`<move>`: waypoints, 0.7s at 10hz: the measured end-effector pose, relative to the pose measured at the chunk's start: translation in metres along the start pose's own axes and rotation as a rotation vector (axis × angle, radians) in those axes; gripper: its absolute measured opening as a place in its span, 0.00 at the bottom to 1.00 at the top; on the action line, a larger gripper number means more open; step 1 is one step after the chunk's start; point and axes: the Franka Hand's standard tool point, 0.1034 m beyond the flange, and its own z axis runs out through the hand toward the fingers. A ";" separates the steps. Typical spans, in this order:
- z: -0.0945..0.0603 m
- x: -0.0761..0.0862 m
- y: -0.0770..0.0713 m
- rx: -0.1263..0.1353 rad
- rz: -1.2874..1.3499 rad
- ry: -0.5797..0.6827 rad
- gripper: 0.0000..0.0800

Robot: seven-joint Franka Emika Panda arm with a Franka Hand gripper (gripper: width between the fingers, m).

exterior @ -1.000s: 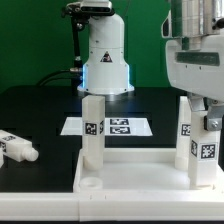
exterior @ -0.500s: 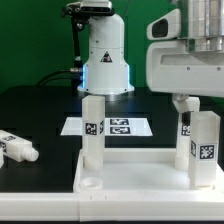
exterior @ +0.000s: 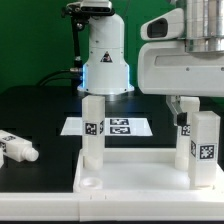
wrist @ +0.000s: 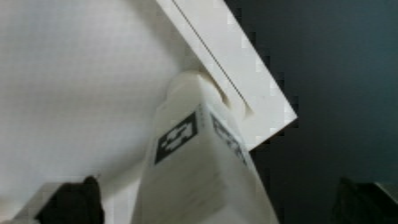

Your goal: Assemble desk

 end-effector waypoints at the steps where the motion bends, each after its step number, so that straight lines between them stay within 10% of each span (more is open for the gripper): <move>1: 0.001 0.000 0.000 0.004 -0.080 0.000 0.81; 4: 0.001 0.000 0.000 0.003 -0.037 0.000 0.65; 5: 0.001 0.000 0.000 0.005 0.071 -0.001 0.40; 7: 0.002 -0.001 0.000 0.000 0.254 -0.003 0.36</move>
Offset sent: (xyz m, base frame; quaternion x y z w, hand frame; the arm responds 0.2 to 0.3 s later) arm 0.0000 0.0000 0.0000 0.0000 0.0000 0.0000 1.0000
